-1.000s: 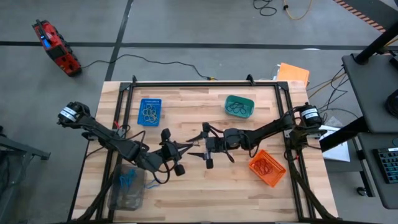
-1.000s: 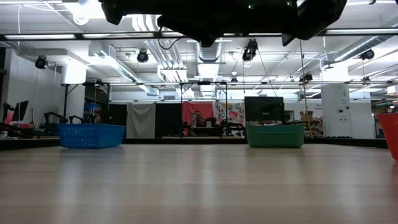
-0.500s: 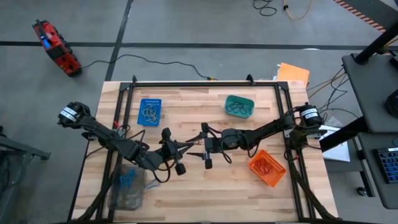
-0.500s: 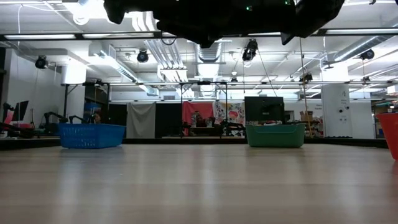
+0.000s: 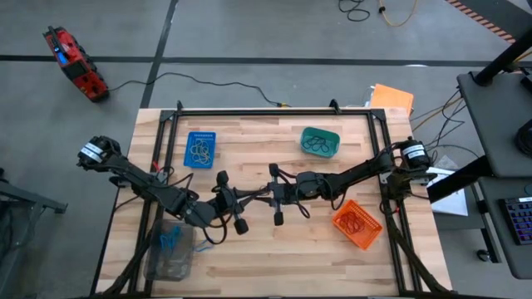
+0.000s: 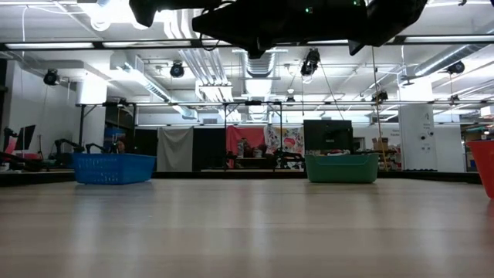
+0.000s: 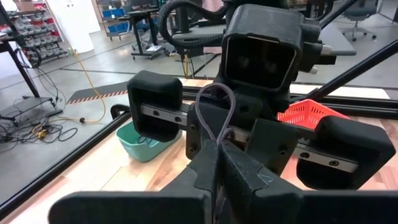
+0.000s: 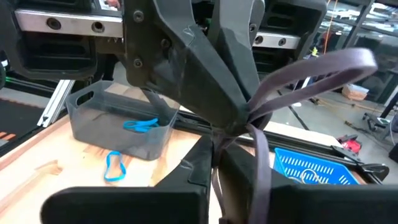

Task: Sort rubber bands into baskets
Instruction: Put the violet rubberband into the green bin

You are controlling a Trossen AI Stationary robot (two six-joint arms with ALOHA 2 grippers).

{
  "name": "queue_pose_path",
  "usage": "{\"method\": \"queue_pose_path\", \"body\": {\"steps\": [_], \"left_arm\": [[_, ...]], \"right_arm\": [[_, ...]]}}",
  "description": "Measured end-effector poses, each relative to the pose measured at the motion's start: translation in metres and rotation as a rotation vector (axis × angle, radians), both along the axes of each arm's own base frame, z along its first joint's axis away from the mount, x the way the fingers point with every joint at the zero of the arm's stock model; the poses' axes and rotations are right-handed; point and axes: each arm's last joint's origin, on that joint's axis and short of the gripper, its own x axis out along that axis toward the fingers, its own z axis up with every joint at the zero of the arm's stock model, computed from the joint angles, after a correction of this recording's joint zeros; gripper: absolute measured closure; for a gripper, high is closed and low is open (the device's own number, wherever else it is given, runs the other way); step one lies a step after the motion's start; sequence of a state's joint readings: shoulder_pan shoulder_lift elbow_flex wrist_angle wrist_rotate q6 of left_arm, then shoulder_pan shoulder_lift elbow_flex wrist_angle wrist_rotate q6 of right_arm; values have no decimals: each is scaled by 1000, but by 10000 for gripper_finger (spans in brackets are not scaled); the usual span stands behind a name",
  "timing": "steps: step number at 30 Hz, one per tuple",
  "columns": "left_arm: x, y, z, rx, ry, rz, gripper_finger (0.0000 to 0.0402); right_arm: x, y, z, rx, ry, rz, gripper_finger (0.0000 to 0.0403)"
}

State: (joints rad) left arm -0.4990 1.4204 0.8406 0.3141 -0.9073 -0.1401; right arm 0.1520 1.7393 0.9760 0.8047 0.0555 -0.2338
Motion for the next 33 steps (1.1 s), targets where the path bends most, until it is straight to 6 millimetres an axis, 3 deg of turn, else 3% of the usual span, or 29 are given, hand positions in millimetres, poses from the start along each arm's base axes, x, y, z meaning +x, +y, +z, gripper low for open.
{"method": "queue_pose_path", "body": {"steps": [5,14,19,25,33], "left_arm": [[0,0,-1,-4,5,1,378],[-6,3,-2,33,73,1,253],[-13,7,-7,37,148,15,203],[-20,10,-11,63,228,25,172],[-28,15,-16,112,327,28,166]], "right_arm": [[0,-2,-2,3,20,-4,393],[-2,-10,-9,-8,133,-69,394],[-9,-18,-5,-7,221,-130,394],[-21,-31,5,4,323,-230,394],[-49,-61,27,95,440,-415,394]]}}
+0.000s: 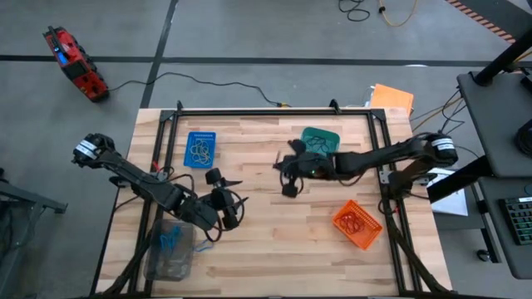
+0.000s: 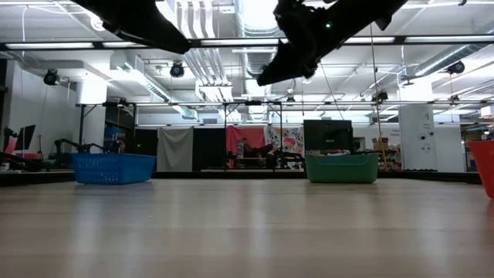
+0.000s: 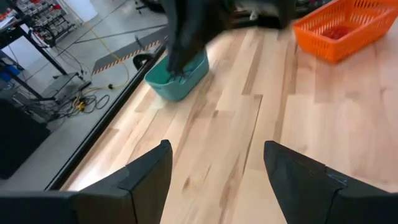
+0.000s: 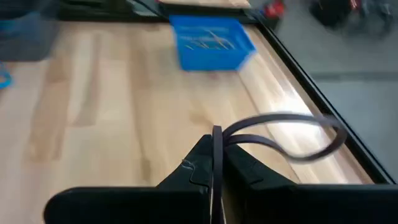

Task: Sort rubber bands into baskets
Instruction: Put the violet rubberband into the green bin

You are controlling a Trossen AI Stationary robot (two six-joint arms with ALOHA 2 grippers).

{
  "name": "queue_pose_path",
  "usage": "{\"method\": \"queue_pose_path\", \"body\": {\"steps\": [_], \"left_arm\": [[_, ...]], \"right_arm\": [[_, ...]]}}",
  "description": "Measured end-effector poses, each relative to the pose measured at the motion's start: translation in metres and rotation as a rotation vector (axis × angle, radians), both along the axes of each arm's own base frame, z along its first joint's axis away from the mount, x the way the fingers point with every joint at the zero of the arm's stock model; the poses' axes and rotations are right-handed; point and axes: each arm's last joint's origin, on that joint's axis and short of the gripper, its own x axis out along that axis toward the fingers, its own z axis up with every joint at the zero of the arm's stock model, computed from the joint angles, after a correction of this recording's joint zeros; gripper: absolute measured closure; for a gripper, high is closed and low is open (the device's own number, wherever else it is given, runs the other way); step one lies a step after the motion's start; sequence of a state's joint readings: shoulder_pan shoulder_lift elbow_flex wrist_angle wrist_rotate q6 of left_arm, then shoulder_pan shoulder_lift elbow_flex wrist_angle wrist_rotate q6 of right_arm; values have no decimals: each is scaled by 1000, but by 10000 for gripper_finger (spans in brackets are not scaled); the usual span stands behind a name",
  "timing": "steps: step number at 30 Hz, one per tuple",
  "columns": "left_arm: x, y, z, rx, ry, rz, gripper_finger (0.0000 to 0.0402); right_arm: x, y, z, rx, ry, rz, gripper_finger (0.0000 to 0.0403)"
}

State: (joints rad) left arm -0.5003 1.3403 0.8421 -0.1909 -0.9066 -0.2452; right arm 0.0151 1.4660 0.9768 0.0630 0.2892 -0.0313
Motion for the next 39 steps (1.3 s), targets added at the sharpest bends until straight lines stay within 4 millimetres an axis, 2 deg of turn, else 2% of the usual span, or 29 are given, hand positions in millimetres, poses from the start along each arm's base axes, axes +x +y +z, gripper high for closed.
{"method": "queue_pose_path", "body": {"steps": [5,11,16,22,27,32,39], "left_arm": [[-2,1,-2,20,35,0,166],[-3,1,-2,21,37,1,166],[-2,1,-2,16,31,3,166],[-2,1,-2,15,31,3,166],[-2,1,-2,13,29,4,166],[-2,1,-2,-1,21,11,166],[-2,1,-2,-2,20,12,166]], "right_arm": [[-18,-28,18,87,73,-142,394],[-25,-68,34,135,257,-298,394],[-30,-107,27,166,470,-417,394],[-49,-141,3,242,748,-529,394],[-54,-162,-16,271,818,-566,394],[-50,-172,-26,341,797,-497,385],[-48,-172,-29,376,787,-471,325]]}}
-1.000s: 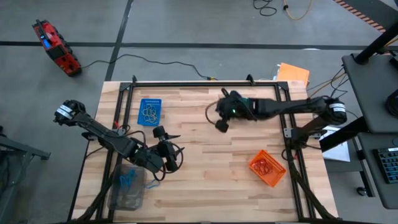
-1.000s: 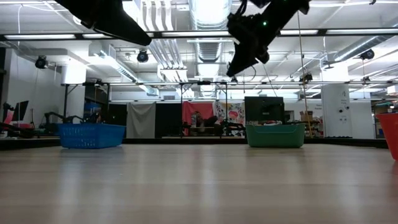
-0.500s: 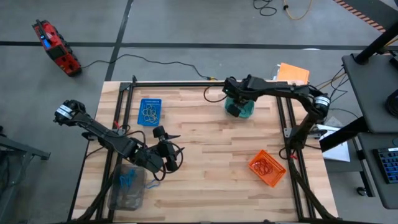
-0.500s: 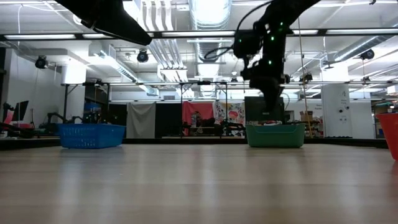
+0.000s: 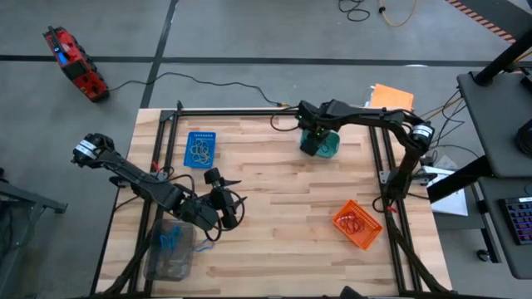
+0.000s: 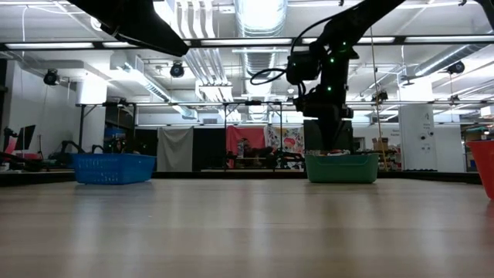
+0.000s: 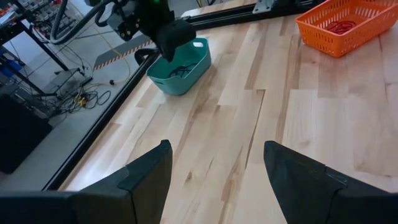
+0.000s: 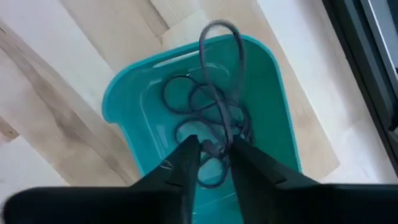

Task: Sort rubber bands into baskets
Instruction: Put the violet rubberband into the green bin, then put the blue rubberband into the black bin

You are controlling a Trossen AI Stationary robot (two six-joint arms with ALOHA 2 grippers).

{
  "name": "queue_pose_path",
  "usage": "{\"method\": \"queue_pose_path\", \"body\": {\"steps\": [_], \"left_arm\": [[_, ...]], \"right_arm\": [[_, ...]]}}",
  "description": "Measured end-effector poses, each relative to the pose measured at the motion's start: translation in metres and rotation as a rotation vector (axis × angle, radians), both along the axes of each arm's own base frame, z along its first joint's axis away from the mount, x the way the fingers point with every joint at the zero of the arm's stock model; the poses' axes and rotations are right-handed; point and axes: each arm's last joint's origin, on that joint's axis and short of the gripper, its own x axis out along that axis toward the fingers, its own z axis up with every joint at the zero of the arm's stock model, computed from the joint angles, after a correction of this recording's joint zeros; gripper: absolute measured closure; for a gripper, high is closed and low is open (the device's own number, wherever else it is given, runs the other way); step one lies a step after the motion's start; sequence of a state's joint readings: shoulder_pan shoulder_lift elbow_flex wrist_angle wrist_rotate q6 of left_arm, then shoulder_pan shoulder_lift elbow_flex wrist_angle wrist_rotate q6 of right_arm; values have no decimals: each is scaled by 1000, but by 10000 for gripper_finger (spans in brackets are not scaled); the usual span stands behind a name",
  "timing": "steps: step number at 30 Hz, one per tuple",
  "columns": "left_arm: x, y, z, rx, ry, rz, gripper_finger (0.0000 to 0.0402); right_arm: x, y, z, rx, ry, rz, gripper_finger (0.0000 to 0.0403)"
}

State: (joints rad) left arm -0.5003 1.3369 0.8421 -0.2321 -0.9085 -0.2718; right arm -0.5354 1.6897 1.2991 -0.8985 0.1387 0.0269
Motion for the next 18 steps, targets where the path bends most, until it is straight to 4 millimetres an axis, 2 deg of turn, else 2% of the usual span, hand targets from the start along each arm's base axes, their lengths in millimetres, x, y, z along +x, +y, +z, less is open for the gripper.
{"method": "queue_pose_path", "body": {"steps": [5,9,14,18], "left_arm": [[0,0,0,-18,-11,9,166],[0,-1,-1,-95,-12,-5,166],[0,-10,5,-397,126,-179,166],[-4,-18,5,-599,211,-206,166]], "right_arm": [[-2,0,5,-15,-10,-16,269],[-4,4,13,-17,-43,-70,240],[-2,21,29,-32,-98,-57,227],[7,41,37,-47,-147,-15,225]]}}
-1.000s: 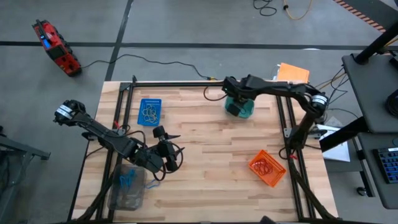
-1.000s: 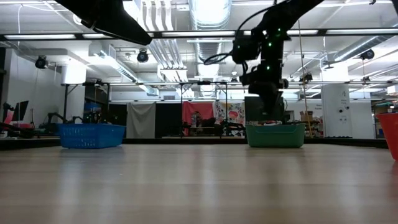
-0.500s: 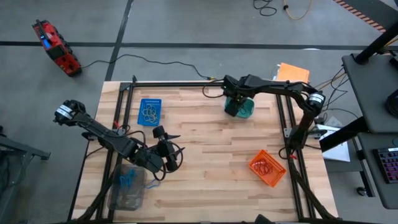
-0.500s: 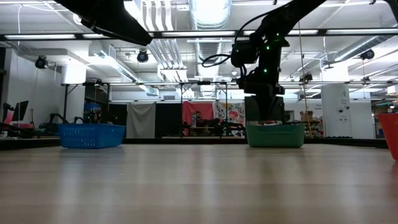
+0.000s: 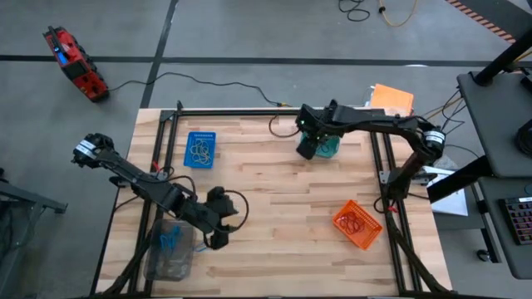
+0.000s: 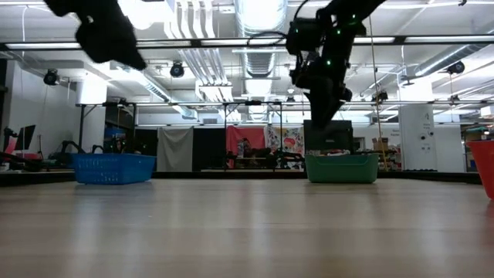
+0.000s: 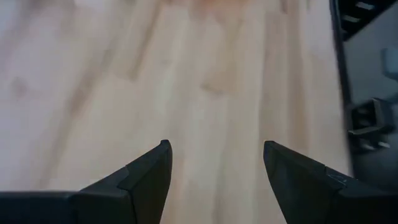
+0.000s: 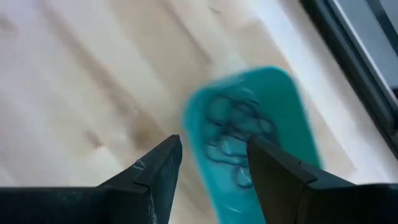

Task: Sort rubber bands into baskets
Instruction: Put the blue rubberband into the black bin

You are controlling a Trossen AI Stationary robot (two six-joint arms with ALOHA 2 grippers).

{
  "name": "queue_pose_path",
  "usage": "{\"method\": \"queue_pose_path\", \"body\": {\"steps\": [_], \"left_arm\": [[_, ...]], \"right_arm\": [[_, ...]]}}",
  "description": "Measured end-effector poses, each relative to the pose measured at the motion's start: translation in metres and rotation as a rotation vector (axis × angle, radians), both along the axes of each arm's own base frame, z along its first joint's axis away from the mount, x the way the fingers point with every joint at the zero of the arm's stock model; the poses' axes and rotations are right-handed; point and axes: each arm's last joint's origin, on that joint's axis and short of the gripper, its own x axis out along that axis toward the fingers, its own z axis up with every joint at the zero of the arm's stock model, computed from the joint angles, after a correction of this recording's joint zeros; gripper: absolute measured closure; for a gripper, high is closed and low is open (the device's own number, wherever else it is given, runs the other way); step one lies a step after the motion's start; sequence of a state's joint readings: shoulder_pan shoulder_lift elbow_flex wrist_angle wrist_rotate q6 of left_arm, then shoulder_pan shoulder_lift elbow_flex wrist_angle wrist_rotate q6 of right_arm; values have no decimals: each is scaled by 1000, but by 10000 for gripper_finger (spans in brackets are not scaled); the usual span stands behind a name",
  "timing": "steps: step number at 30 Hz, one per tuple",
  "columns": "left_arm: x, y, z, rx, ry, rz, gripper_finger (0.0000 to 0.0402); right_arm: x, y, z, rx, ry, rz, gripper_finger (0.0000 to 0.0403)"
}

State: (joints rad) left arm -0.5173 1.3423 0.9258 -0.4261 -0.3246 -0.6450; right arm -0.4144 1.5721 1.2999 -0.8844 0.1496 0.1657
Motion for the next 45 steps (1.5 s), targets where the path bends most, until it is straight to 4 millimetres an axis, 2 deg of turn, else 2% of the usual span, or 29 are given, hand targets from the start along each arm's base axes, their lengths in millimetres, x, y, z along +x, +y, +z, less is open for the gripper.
{"method": "queue_pose_path", "body": {"steps": [7,11,16,20,25,31,35,45], "left_arm": [[-15,-19,-16,-233,269,-36,166],[-24,-31,-32,-217,411,-64,166],[-25,-46,-56,-152,501,-79,166],[-25,-51,-78,-87,595,-56,168],[-22,-52,-102,-19,684,-19,168],[-21,-55,-114,8,718,-10,173],[-21,-55,-115,11,716,-8,211],[-14,-59,-107,41,682,-49,370]], "right_arm": [[24,50,3,-28,-61,186,225],[30,77,6,-37,-80,285,225],[30,101,13,-40,-101,357,225],[28,113,19,-46,-125,391,225],[27,118,21,-51,-131,406,225],[27,118,21,-52,-131,406,225],[27,118,21,-53,-131,405,225],[27,118,21,-53,-131,406,225]]}}
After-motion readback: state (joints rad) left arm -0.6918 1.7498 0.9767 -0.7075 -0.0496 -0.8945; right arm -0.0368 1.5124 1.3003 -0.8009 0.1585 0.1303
